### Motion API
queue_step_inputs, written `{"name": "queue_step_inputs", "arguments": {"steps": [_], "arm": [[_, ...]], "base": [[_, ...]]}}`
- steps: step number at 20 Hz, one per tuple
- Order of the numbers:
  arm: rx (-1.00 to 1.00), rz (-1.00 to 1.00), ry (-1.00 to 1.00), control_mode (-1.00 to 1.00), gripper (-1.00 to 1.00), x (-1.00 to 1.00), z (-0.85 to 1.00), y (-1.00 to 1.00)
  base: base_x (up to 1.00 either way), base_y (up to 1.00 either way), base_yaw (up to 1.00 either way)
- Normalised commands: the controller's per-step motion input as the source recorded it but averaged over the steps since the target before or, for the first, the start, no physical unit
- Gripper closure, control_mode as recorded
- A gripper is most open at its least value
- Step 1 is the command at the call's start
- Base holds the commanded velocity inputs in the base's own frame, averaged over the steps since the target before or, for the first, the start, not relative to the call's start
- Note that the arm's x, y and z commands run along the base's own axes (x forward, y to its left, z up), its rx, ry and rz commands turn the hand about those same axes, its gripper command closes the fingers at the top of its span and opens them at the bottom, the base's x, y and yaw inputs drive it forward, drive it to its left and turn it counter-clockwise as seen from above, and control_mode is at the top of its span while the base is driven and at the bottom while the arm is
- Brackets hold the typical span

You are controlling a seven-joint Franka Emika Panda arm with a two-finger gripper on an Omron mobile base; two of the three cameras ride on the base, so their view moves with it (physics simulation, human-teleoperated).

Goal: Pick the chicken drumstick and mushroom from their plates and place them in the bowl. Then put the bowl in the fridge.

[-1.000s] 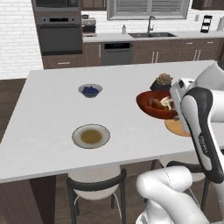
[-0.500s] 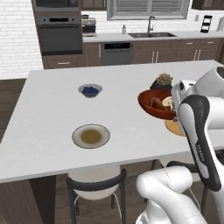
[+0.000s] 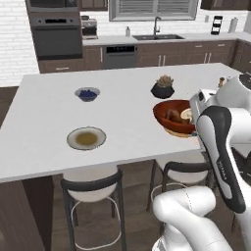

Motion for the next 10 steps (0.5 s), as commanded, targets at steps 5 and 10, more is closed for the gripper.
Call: {"name": "queue_step_inputs", "arguments": {"steps": [5, 10], "arm": [[0.00, 0.00, 0.00, 1.00, 1.00, 0.00, 0.00, 0.00], [0.00, 0.00, 0.00, 1.00, 1.00, 0.00, 0.00, 0.00]], "base": [[-0.69, -0.54, -0.53], [-0.12, -0.22, -0.76]]}}
